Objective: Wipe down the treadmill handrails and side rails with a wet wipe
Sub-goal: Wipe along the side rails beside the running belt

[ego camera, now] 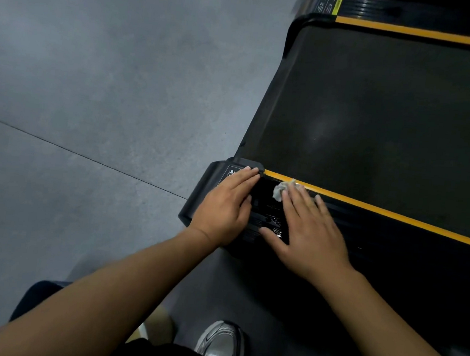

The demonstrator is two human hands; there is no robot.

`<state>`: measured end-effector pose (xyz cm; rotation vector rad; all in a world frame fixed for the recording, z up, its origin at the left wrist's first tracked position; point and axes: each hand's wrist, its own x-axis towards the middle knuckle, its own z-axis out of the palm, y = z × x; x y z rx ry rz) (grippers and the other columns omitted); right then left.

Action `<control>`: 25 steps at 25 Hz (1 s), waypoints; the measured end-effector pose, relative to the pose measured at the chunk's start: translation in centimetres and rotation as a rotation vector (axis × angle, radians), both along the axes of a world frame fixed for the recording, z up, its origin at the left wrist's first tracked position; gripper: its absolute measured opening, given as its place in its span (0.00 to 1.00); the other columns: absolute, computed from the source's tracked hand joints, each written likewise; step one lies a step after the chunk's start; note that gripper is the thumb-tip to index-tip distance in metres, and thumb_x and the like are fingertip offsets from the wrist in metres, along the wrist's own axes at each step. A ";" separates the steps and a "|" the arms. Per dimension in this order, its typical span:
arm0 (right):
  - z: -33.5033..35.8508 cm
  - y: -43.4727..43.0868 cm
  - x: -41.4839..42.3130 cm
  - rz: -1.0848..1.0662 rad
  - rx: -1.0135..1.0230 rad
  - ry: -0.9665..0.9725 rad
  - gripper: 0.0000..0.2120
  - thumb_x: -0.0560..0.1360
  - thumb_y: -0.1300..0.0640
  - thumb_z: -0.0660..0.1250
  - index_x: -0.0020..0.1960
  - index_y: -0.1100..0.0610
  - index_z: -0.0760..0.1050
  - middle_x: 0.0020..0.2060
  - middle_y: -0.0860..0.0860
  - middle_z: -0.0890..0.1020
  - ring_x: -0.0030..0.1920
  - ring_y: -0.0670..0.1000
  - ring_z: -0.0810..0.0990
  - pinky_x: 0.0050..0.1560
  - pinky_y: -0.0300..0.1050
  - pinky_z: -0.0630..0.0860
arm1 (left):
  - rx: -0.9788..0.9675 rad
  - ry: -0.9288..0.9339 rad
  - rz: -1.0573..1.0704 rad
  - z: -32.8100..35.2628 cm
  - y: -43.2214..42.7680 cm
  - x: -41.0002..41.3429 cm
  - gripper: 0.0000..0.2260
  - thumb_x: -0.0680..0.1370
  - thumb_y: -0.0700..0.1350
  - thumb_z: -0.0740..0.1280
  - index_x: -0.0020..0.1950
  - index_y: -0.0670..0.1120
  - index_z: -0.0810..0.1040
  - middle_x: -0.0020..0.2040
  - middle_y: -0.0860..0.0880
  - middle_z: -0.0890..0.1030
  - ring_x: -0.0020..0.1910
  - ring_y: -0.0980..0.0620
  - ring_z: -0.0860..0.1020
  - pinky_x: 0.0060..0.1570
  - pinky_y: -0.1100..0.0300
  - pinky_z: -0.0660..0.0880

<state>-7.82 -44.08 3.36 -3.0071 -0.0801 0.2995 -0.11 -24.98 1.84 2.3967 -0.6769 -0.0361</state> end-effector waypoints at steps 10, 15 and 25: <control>-0.4 1.6 -1.5 0.028 0.005 -0.036 0.47 0.77 0.26 0.40 0.83 0.60 0.45 0.83 0.57 0.45 0.83 0.54 0.41 0.82 0.54 0.44 | -0.002 -0.005 0.008 0.2 -0.1 0.1 0.22 0.82 0.43 0.60 0.76 0.42 0.73 0.77 0.47 0.72 0.78 0.51 0.67 0.78 0.55 0.63; -0.9 3.9 -1.0 0.127 0.060 -0.056 0.45 0.79 0.29 0.44 0.83 0.60 0.46 0.83 0.57 0.46 0.83 0.54 0.42 0.82 0.53 0.43 | -0.011 0.015 0.005 0.3 -0.1 0.0 0.22 0.82 0.44 0.59 0.76 0.42 0.73 0.77 0.48 0.72 0.78 0.52 0.67 0.78 0.55 0.63; -0.9 3.7 -2.2 0.202 -0.016 -0.065 0.46 0.73 0.36 0.56 0.83 0.62 0.53 0.83 0.58 0.54 0.83 0.54 0.49 0.79 0.52 0.44 | 0.013 0.035 0.009 0.4 0.0 0.0 0.23 0.82 0.45 0.58 0.77 0.44 0.72 0.78 0.50 0.71 0.78 0.53 0.65 0.78 0.54 0.62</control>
